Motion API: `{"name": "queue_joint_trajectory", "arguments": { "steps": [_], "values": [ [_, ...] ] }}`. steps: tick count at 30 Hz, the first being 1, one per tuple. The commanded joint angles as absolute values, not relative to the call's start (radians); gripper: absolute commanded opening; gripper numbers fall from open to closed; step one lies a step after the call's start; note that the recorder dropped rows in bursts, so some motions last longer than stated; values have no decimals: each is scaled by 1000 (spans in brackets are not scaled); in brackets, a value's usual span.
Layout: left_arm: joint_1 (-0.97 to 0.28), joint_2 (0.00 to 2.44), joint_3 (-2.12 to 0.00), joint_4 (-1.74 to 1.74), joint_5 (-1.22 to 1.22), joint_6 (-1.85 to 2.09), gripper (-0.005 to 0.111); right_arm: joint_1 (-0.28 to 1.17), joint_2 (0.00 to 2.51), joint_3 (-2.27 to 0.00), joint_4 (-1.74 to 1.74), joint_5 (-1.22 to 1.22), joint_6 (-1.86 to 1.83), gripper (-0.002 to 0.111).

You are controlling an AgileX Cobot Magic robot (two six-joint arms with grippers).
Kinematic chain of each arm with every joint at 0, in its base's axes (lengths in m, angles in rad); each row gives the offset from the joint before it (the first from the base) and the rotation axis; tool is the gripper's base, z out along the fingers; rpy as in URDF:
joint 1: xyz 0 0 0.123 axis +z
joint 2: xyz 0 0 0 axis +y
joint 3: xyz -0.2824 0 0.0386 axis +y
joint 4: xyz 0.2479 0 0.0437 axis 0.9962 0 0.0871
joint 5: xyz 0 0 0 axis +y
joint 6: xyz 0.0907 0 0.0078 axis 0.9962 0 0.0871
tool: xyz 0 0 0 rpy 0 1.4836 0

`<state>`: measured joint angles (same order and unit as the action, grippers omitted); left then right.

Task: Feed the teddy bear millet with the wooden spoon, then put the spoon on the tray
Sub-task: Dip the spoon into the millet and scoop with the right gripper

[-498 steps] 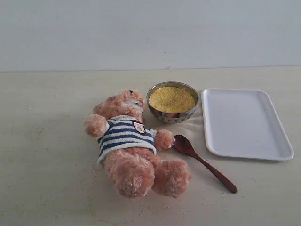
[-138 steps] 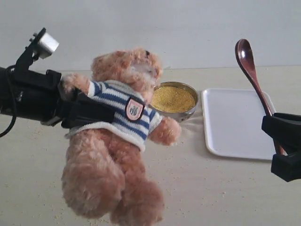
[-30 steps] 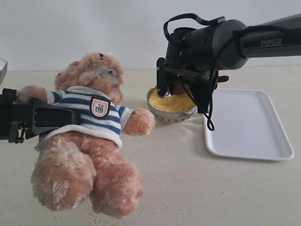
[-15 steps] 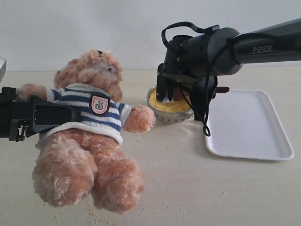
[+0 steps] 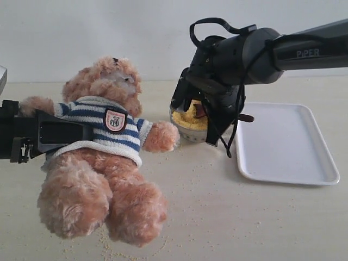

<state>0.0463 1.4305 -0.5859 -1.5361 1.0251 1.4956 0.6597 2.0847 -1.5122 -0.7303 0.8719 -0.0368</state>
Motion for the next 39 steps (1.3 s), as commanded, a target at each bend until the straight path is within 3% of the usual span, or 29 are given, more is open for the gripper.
{"name": "queue_joint_trajectory", "arguments": {
  "steps": [1,25,39],
  "values": [
    [49,1422,-582,-1563,1047,1504,5,659,2026,-1518,-670,835,0,0],
    [49,1422,-582,-1574,1051,1506,5,665,2010,-1518,-699,1054,-132,0],
    [49,1422,-582,-1587,1051,1511,5,700,2009,-1512,-809,1044,-152,0]
  ]
}}
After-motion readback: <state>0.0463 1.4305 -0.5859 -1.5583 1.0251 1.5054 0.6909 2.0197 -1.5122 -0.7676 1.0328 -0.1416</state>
